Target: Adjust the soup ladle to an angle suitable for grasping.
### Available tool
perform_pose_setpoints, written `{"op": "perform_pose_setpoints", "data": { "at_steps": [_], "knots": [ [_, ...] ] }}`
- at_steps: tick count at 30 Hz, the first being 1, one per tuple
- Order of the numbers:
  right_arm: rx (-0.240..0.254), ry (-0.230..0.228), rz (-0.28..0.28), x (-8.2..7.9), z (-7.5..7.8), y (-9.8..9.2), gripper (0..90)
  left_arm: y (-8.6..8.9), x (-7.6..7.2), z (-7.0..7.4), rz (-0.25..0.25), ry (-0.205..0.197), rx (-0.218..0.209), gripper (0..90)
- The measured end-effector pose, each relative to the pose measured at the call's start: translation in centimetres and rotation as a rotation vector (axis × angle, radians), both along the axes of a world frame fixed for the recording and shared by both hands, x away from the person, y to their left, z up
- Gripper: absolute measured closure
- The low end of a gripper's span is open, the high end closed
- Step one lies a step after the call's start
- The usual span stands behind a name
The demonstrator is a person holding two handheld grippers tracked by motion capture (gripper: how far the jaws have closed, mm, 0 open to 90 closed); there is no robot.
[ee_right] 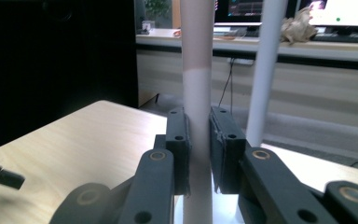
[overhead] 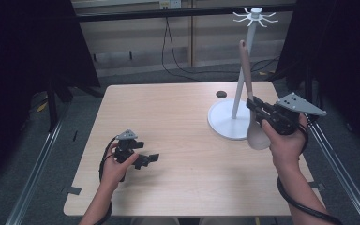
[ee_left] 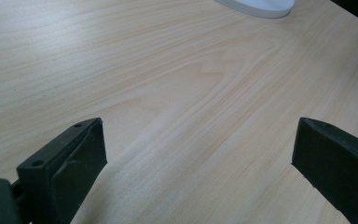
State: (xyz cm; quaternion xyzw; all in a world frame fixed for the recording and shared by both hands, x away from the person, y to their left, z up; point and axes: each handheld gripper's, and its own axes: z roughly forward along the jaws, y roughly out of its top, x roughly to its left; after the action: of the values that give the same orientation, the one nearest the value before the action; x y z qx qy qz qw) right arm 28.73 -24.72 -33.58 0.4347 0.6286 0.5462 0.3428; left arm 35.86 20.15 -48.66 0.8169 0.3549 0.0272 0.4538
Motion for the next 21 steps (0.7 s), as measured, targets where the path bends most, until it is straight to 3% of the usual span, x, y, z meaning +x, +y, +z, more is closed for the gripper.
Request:
{"op": "perform_pose_setpoints", "data": {
  "at_steps": [9, 21],
  "knots": [
    [-0.005, -0.050, -0.058, -0.2, 1.0, -1.0, 79.2, -0.1, 0.0, 0.0, -0.005, 0.001, 0.003, 2.7],
    [0.005, -0.075, -0.126, 0.1, 1.6, -1.7, 79.2, -0.1, 0.0, 0.0, -0.004, 0.001, 0.002, 2.7]
  ]
}}
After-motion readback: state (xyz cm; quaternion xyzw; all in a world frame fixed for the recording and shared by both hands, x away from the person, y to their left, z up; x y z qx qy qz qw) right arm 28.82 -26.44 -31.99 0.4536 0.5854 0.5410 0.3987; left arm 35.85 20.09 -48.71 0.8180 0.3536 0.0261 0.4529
